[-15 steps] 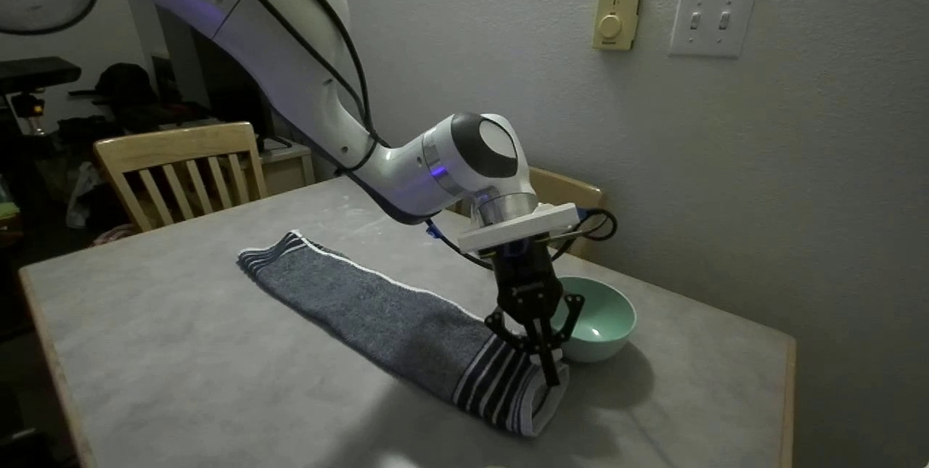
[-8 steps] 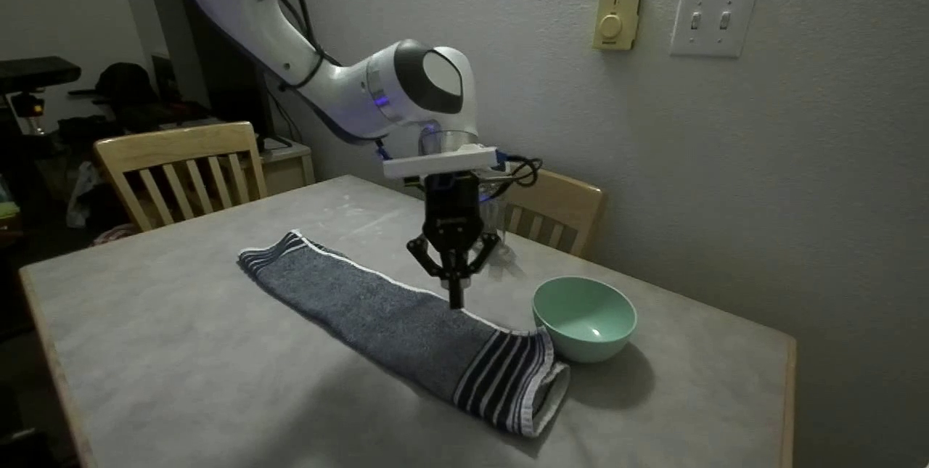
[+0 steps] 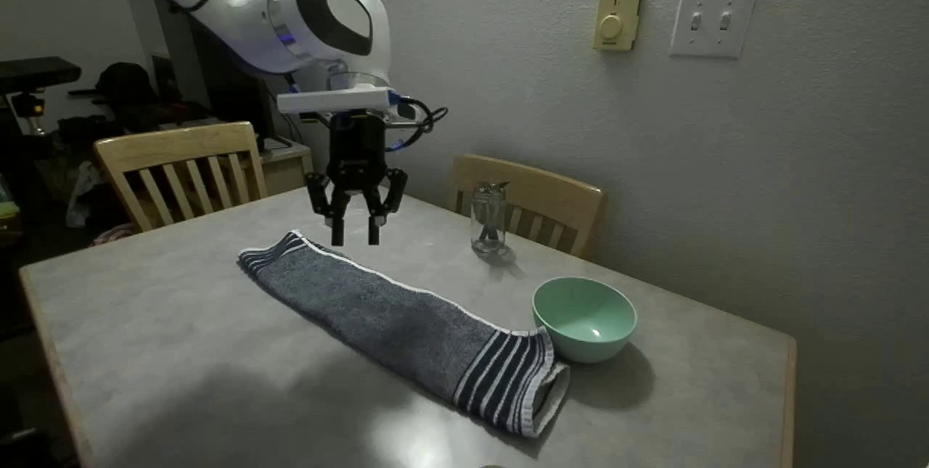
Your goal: Unfold the towel once
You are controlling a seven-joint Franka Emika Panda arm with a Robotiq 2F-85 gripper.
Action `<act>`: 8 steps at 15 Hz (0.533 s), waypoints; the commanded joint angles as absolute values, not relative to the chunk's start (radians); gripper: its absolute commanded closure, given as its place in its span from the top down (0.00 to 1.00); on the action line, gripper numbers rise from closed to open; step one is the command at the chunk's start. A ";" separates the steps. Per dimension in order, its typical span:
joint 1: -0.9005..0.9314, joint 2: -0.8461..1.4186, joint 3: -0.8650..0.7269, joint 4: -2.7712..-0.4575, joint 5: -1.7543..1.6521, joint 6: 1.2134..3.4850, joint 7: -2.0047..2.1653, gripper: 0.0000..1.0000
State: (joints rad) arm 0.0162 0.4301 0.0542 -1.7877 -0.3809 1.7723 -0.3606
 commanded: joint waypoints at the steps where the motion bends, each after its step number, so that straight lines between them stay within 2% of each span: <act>1: 0.062 0.335 0.081 -1.877 -0.362 1.755 -0.301 0.82; 3: 0.086 0.314 0.096 -1.891 -0.344 1.752 -0.248 0.97; 4: 0.081 0.360 0.086 -1.843 -0.369 1.755 -0.277 0.78; 7: 0.099 0.342 0.095 -1.857 -0.364 1.754 -0.249 0.97; 8: 0.098 0.342 0.095 -1.859 -0.364 1.754 -0.249 0.97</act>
